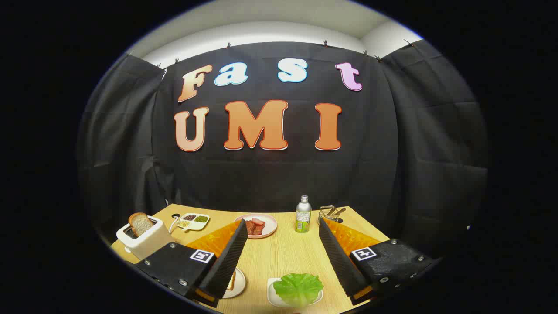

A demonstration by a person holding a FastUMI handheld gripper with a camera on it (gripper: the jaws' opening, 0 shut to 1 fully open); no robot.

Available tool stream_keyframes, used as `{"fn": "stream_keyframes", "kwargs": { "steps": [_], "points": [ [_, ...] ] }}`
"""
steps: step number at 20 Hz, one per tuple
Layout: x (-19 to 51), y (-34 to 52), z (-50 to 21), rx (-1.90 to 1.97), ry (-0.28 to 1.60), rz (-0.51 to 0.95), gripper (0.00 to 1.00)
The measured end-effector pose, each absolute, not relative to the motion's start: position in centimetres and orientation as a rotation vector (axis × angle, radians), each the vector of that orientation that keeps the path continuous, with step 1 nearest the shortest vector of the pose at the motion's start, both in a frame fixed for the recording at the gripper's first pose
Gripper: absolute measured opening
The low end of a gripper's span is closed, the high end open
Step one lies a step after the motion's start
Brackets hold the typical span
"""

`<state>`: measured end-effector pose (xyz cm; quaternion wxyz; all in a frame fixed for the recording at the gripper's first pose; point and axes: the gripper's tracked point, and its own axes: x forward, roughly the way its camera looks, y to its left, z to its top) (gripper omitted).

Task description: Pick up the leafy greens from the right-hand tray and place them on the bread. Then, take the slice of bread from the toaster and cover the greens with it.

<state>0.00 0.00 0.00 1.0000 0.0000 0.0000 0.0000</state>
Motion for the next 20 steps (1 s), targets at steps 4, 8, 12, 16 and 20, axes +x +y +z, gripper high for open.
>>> {"fn": "stream_keyframes", "kwargs": {
  "steps": [4,8,12,16,20],
  "points": [
    [0.1,-0.4,0.3,0.001,-0.008,-0.003,0.98],
    [0.3,-0.6,0.0,-0.001,-0.012,-0.003,0.98],
    [0.3,-0.8,-0.4,0.006,-0.006,0.003,0.99],
    [0.4,-1.1,-1.1,0.011,0.002,0.005,0.99],
    [1.1,-1.2,-4.2,-0.001,0.04,0.006,0.99]
  ]
}}
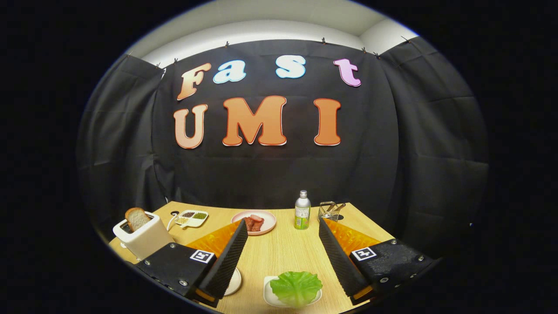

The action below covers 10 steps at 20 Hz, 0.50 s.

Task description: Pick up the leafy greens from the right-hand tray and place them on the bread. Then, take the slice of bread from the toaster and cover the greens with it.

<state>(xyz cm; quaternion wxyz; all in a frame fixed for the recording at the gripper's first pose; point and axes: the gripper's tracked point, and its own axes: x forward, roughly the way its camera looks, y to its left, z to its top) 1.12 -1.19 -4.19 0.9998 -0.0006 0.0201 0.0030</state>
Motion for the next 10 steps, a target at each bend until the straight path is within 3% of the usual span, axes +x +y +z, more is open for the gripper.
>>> {"fn": "stream_keyframes", "kwargs": {
  "steps": [10],
  "points": [
    [2.6,-2.4,-17.3,0.015,0.326,0.01,0.99]
  ]
}}
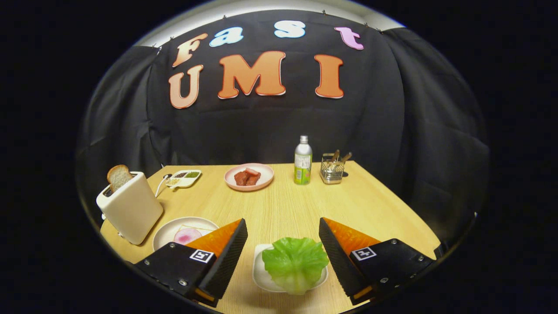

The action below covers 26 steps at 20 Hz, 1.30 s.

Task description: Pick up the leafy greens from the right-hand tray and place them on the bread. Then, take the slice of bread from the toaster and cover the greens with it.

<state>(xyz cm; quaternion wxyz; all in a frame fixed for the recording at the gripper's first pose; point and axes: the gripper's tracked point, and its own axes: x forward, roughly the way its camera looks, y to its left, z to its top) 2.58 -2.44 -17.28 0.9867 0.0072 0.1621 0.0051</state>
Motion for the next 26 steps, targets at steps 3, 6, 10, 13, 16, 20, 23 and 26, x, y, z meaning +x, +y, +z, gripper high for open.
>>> {"fn": "stream_keyframes", "kwargs": {
  "steps": [3,6,10,13,16,20,23,26],
  "points": [
    [2.7,-3.8,-20.5,-0.008,0.405,-0.018,0.99],
    [2.9,-4.0,-23.1,-0.035,0.472,-0.012,0.99],
    [2.8,-3.9,-25.6,-0.065,0.546,0.002,0.98],
    [3.2,-3.7,-27.2,-0.07,0.591,0.006,0.95],
    [2.9,-3.8,-28.6,-0.081,0.639,0.009,0.9],
    [2.7,-3.6,-29.4,-0.082,0.674,0.021,0.75],
    [2.6,-3.3,-29.5,-0.059,0.687,0.029,0.64],
    [2.4,-2.8,-29.6,-0.037,0.708,0.038,0.52]
  ]
}}
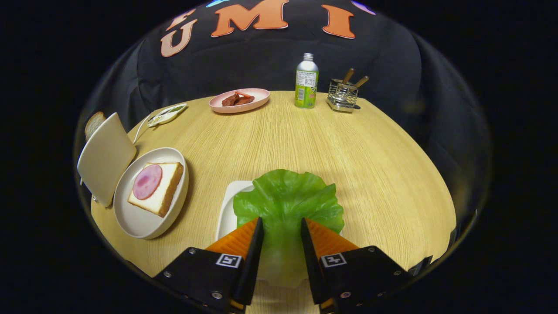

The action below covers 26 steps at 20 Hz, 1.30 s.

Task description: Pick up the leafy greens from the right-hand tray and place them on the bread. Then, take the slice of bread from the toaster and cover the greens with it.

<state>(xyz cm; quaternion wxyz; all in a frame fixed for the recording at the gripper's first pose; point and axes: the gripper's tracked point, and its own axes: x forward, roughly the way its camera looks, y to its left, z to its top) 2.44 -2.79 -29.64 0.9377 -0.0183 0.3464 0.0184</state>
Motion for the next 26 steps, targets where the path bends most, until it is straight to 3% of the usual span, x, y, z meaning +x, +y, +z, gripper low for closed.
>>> {"fn": "stream_keyframes", "kwargs": {
  "steps": [4,7,26],
  "points": [
    [2.4,-3.2,-29.6,-0.032,0.701,0.018,0.29],
    [2.5,-3.2,-29.6,-0.051,0.684,0.014,0.03],
    [2.0,0.6,-20.7,-0.08,0.575,0.068,0.01]
  ]
}}
